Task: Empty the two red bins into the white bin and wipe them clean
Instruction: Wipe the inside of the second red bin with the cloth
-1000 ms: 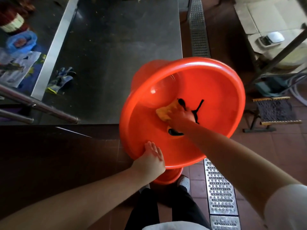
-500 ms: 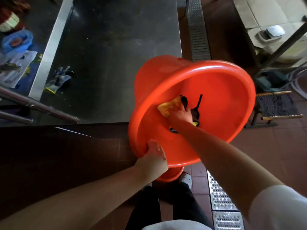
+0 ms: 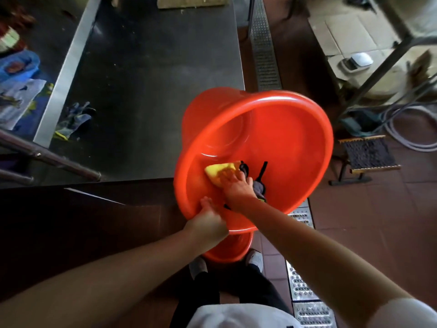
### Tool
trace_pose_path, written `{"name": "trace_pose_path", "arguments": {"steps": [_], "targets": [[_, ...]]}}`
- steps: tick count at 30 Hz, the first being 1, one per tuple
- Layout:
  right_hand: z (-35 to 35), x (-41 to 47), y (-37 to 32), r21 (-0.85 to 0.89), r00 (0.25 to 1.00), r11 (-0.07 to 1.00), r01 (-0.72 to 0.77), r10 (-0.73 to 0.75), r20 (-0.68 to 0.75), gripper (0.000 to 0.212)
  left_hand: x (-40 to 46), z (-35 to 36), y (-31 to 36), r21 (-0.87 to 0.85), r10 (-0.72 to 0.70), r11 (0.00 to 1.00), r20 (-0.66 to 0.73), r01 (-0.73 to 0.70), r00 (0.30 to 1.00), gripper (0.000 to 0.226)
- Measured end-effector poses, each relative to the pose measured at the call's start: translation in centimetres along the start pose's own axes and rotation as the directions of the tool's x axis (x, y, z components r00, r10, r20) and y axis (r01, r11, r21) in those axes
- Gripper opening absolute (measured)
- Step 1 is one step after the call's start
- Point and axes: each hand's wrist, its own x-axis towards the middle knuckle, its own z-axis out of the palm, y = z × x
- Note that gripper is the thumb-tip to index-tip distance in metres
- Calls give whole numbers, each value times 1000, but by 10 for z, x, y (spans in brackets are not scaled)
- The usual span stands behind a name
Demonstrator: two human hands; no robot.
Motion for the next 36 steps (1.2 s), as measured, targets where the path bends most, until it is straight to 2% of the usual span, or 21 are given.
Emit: {"name": "trace_pose_path", "arguments": {"steps": [3,6,8,10,12,13,15,17,19,23,25,27,31,34,36], "targets": [[-17,-12,27,-135,999,990,34,-32,15,93,5,-3,-1,-81,71,994,-29,-73,997,41],[-34,-17,42,-188,990,974,-129,117,-76,87,7,-12,-3,-151,54,987,-36,-59,998,38],[-25,-23,21,-106,989,984,-140,135,-56,76,7,-11,-2,-146,63,987,-34,-67,997,36],[-7,-34,3,19,999,999,-32,32,-14,65,5,-7,-2,-128,74,989,9,-73,997,39],[-5,-48,16,24,998,998,66,-66,-10,63,0,0,-5,-66,69,995,9,-69,998,46],[-10,-52,31,-2,997,998,70,-70,-20,64,-3,1,-5,-42,63,997,10,-62,998,47],[-18,-58,52,-65,997,997,-32,27,-75,65,-4,-1,-5,-15,53,999,8,-52,999,46],[-19,-68,46,-69,990,992,-105,98,-102,63,-1,-7,-3,8,46,999,-9,-46,999,49],[-12,-80,25,-16,996,998,-63,62,-63,61,3,-8,-3,-2,59,998,-4,-59,998,51],[-12,-97,15,48,999,998,29,-27,-31,60,-1,-9,-12,-18,78,997,20,-77,997,41],[-18,-92,16,31,999,999,26,-25,-44,59,-5,-14,-18,-23,58,998,40,-57,998,41],[-24,-80,14,12,999,999,30,-30,-16,59,-7,-16,-21,-56,30,998,-35,-32,999,45],[-29,-47,14,-77,997,996,53,-49,60,74,-7,-9,-20,-58,-28,998,-97,22,995,44],[-29,-14,15,-63,999,998,8,-4,51,80,-5,-10,-19,-54,10,998,-115,-17,993,33],[-28,11,16,-42,999,999,-27,29,33,75,-2,-11,-19,-85,-3,996,-130,-8,992,38]]}}
